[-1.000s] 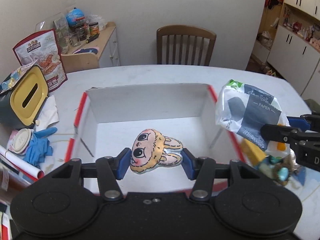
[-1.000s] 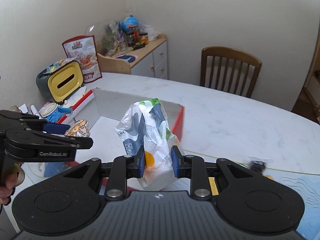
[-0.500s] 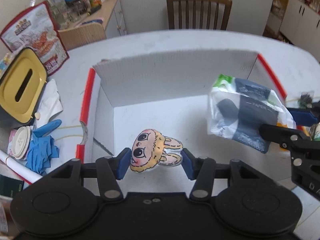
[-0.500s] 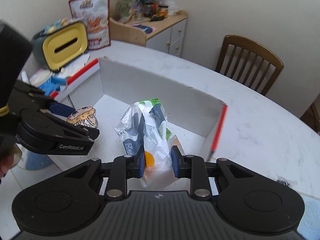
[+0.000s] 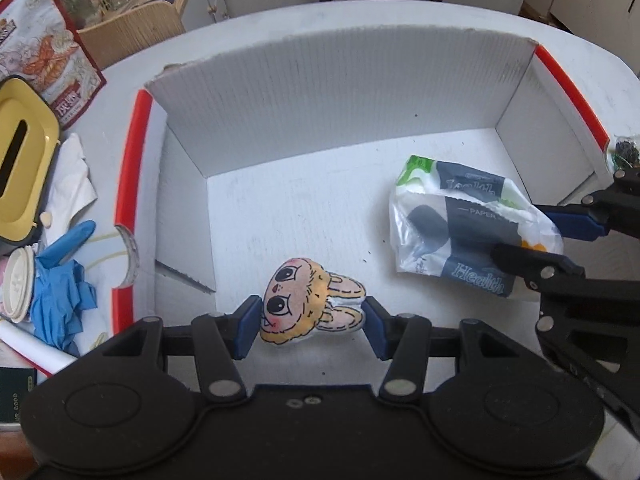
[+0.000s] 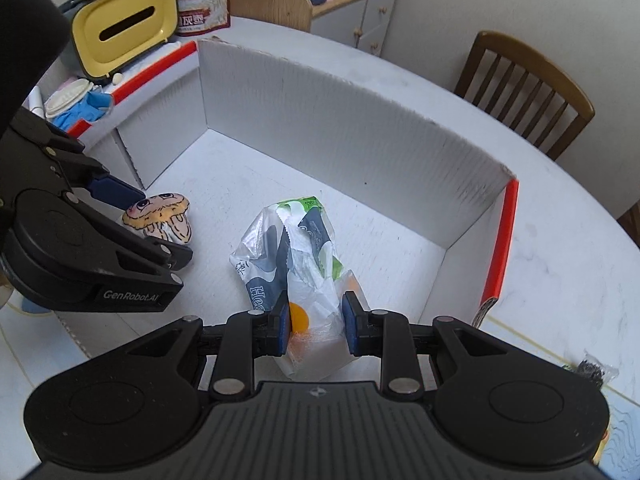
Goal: Organize objects
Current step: 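Carry the plastic bag and cartoon cushion with both grippers over the red box, then open both grippers to drop the bag and cushion into the box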
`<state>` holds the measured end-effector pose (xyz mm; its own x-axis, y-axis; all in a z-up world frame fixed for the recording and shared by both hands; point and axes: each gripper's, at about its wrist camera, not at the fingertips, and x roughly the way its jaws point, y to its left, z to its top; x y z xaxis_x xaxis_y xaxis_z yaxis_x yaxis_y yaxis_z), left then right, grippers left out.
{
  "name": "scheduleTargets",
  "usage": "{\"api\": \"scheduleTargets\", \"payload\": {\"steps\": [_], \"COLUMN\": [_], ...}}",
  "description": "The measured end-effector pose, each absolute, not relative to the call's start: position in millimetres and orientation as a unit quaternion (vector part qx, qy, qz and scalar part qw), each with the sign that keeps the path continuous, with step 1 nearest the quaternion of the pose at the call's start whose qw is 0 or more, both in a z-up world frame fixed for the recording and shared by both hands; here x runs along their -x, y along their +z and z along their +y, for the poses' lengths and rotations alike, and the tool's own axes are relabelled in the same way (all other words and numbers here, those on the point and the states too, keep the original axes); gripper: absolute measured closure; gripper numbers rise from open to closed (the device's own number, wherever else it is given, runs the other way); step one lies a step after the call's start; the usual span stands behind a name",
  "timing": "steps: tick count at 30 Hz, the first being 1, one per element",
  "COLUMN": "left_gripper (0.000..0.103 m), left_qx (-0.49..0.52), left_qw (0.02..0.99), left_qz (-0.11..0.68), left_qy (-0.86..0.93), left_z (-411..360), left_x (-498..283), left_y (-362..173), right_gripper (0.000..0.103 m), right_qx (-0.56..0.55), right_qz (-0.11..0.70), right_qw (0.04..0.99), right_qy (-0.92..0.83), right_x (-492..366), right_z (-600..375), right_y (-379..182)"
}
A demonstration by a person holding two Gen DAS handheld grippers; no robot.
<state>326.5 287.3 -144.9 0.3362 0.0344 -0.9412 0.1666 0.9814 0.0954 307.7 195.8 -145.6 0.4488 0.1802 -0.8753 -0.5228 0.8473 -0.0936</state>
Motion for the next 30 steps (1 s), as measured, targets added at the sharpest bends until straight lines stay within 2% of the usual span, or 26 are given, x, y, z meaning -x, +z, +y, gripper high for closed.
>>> {"api": "scheduleTargets", "payload": {"steps": [10, 14, 17, 19, 20, 21, 30], "left_gripper": [0.049, 0.041, 0.038, 0.034, 0.031, 0.031, 0.019], "left_qx": [-0.081, -0.079, -0.085, -0.084, -0.084, -0.086, -0.077], "left_qw": [0.794, 0.797, 0.801, 0.803, 0.804, 0.806, 0.828], "left_qz": [0.601, 0.596, 0.591, 0.588, 0.586, 0.583, 0.553], "left_qy": [-0.041, -0.047, -0.048, -0.053, -0.055, -0.055, -0.052], "left_z": [288, 286, 283, 282, 281, 281, 280], "left_x": [-332, -329, -326, -323, -322, -321, -309], "left_y": [-151, -148, -146, -145, -143, -142, -121], "right_gripper": [0.077, 0.077, 0.071, 0.060, 0.051, 0.049, 0.048], "right_qx": [0.166, 0.157, 0.156, 0.153, 0.151, 0.148, 0.123], "right_qz": [0.496, 0.496, 0.491, 0.484, 0.480, 0.477, 0.456], "right_qw": [0.826, 0.826, 0.829, 0.833, 0.837, 0.839, 0.854], "right_qy": [0.211, 0.216, 0.218, 0.218, 0.216, 0.215, 0.218], "right_x": [-308, -307, -306, -303, -302, -301, -288], "right_z": [196, 193, 190, 188, 186, 184, 167], "right_y": [-149, -146, -141, -137, -135, -132, -105]}}
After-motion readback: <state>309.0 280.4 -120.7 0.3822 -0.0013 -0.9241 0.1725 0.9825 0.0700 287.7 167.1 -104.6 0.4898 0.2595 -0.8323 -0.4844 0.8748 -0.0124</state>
